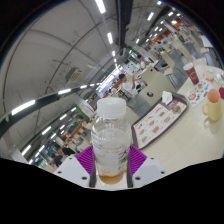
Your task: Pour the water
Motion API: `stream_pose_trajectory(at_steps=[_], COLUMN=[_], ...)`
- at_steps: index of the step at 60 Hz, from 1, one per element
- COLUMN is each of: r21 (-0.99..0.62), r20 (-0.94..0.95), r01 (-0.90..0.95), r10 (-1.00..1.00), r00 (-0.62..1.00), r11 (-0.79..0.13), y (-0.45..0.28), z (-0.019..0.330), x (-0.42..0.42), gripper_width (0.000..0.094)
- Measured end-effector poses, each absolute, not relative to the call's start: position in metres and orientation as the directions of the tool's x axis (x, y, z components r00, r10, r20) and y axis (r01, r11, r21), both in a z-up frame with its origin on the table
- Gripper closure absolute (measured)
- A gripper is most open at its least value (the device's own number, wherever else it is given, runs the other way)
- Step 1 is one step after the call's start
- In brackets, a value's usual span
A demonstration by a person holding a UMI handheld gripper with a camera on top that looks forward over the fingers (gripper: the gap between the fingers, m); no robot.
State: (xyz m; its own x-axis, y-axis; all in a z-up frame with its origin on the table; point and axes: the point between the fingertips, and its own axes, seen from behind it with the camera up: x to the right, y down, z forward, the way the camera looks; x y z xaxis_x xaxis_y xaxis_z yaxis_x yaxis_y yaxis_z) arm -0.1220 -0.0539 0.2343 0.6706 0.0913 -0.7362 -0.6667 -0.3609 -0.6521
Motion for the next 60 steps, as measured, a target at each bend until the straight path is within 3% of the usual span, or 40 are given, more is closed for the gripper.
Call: stream_pose_trajectory(at_steps=[9,15,27,34,42,48,54,60], r21=[-0.263,-0.008,0.340,0.466,0.505,0.460,0.258,-0.081], r20=[-0.963,-1.000,-0.941,-0.885,-0.862,-0.886,-0.962,-0.988], r01=[-0.899,-0.948,-0.904,-0.855,-0.826,-0.837,-0.889,-0.913], r10=[0.035,-0.009,-0.093,-0.143,-0.191,-0.211,-0.183,-0.087], r00=[0.268,0.011,-0.327,-0.444,-0.470,-0.412,-0.201,0.126], r11=[-0.350,-0.319,-0.259,-0.228,-0.249,-0.296,-0.378,-0.400], y=[-0.037,-0.024,-0.006,-0.001,-0.001,-0.005,-0.020,-0.006], z=[0.270,0.263,0.217,0.186,0.169,0.175,0.195,0.224], x=[-0.050,0.007,0.090,0.122,0.133,0.132,0.135,0.158], gripper_width=[0.0522,0.0525,0.0525,0.0526,0.0526,0.0525,0.0526,0.0525])
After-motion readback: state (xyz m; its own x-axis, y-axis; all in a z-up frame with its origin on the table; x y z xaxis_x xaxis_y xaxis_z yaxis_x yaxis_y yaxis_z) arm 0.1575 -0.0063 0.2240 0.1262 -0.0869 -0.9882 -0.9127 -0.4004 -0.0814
